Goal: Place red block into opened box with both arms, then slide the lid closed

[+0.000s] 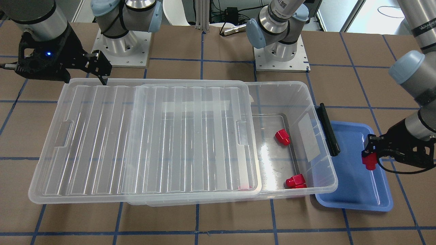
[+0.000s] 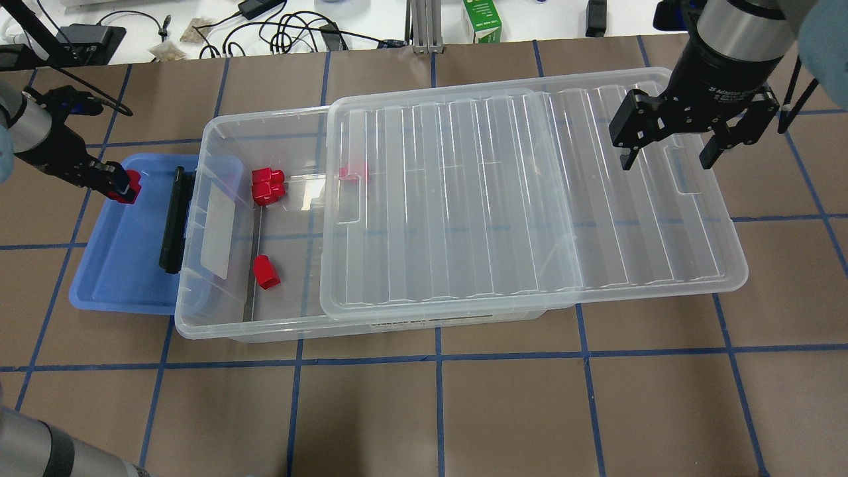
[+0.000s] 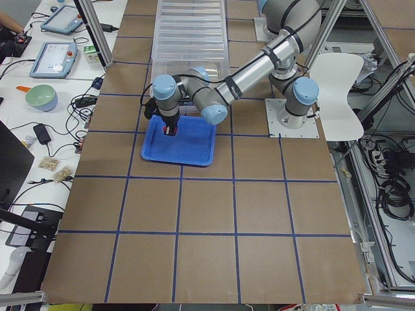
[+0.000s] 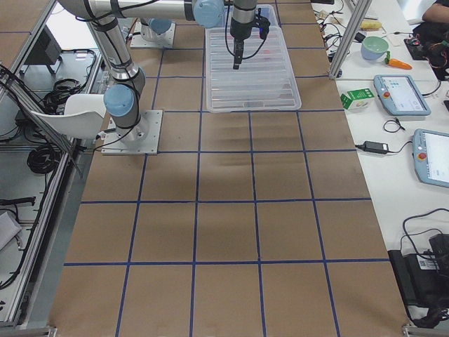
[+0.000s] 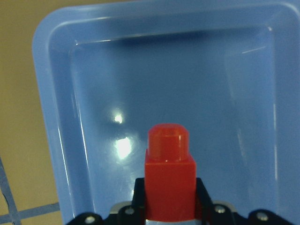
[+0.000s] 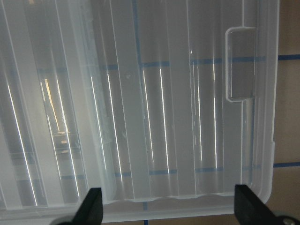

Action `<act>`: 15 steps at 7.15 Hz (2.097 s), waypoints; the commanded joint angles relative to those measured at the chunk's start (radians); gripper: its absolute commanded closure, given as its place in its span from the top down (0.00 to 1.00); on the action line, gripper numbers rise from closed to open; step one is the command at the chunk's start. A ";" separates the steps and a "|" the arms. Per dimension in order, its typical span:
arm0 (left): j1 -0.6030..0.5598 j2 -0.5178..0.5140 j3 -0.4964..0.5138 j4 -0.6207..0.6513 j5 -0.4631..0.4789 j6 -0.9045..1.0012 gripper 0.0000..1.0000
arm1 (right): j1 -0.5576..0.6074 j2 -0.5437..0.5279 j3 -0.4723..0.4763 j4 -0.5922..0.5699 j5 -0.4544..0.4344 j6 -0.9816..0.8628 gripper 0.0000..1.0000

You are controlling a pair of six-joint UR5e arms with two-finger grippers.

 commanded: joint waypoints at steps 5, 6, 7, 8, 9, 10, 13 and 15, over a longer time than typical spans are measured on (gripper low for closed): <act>-0.342 0.207 -0.005 -0.180 0.004 -0.473 0.00 | 0.000 0.005 0.002 -0.018 0.000 0.006 1.00; -0.382 0.193 -0.049 -0.167 0.004 -0.540 0.00 | 0.000 0.006 0.002 -0.018 -0.003 0.006 1.00; -0.399 0.190 -0.124 -0.065 0.004 -0.545 0.00 | 0.000 0.006 0.002 -0.018 -0.005 0.006 1.00; -0.407 0.196 -0.195 0.023 0.002 -0.593 0.00 | 0.000 0.006 0.002 -0.016 -0.006 0.006 1.00; -0.413 0.190 -0.217 0.062 0.002 -0.606 0.00 | 0.000 0.006 0.002 -0.016 -0.006 0.006 1.00; -0.411 0.182 -0.246 0.071 0.001 -0.623 0.00 | 0.000 0.005 0.002 -0.013 -0.008 0.006 1.00; -0.413 0.127 -0.320 0.210 0.001 -0.626 0.00 | 0.000 0.005 0.002 -0.013 -0.011 0.006 1.00; -0.414 0.092 -0.324 0.241 0.001 -0.629 0.00 | 0.000 0.005 0.002 -0.013 -0.011 0.006 1.00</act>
